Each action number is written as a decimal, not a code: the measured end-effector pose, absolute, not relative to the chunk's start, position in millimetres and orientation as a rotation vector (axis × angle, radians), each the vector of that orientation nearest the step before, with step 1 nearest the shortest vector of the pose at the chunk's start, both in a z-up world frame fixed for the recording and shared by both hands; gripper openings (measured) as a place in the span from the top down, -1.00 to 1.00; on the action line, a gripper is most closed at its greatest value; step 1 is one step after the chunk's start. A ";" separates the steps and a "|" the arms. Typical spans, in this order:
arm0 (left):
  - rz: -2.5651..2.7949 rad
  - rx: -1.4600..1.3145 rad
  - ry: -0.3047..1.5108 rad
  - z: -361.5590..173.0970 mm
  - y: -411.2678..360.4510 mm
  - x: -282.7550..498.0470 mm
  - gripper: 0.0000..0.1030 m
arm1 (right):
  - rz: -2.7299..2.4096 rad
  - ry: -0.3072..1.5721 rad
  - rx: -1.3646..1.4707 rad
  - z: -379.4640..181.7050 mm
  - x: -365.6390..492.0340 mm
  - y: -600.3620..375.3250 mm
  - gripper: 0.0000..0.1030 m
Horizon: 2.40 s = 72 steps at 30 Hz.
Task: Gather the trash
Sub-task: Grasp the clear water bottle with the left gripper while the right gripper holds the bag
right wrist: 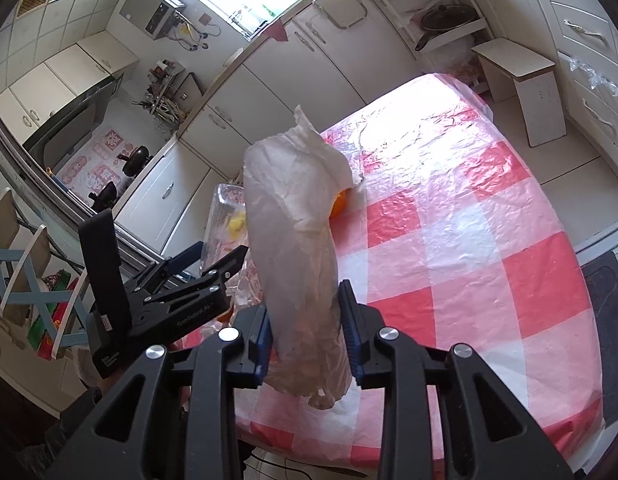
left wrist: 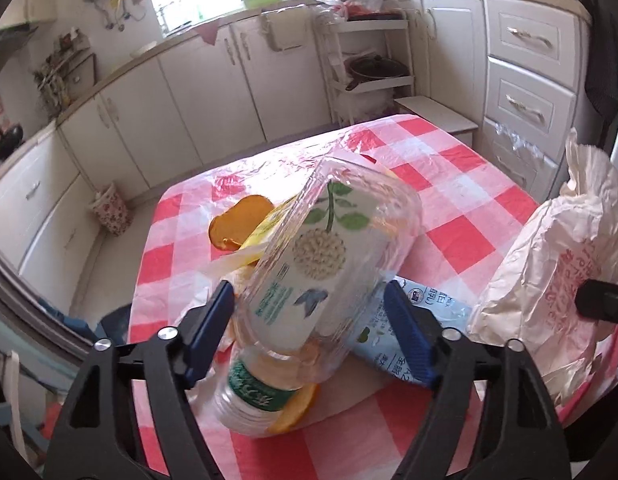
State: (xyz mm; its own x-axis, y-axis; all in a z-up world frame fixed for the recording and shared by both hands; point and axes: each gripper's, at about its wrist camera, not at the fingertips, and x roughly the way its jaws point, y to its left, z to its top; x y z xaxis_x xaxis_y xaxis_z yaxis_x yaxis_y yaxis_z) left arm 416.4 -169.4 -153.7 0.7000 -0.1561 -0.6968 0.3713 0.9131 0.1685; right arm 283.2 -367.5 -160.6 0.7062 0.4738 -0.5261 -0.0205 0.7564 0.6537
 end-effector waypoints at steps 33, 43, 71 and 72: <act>-0.326 0.011 0.918 -166.6 -127.3 455.5 0.00 | 0.321 0.747 0.678 -163.2 287.5 -367.6 0.38; -0.322 -0.089 0.875 -145.3 -101.1 433.3 0.09 | 0.326 0.743 0.673 -162.7 286.2 -365.7 0.39; -0.198 0.076 0.876 -156.9 -75.0 431.2 -0.56 | 0.314 0.793 0.648 -176.9 284.8 -354.2 0.35; -0.205 0.088 0.887 -159.7 -78.8 438.3 -0.56 | 0.316 0.794 0.648 -177.3 284.9 -353.8 0.35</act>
State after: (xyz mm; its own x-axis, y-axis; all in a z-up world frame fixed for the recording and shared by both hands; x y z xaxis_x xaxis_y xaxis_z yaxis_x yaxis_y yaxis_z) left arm 438.3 -78.8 -159.7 0.6133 -0.1415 -0.7770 0.2140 0.9768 -0.0090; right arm 284.9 -353.8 -177.3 0.6681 0.4928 -0.5574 -0.0253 0.7638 0.6449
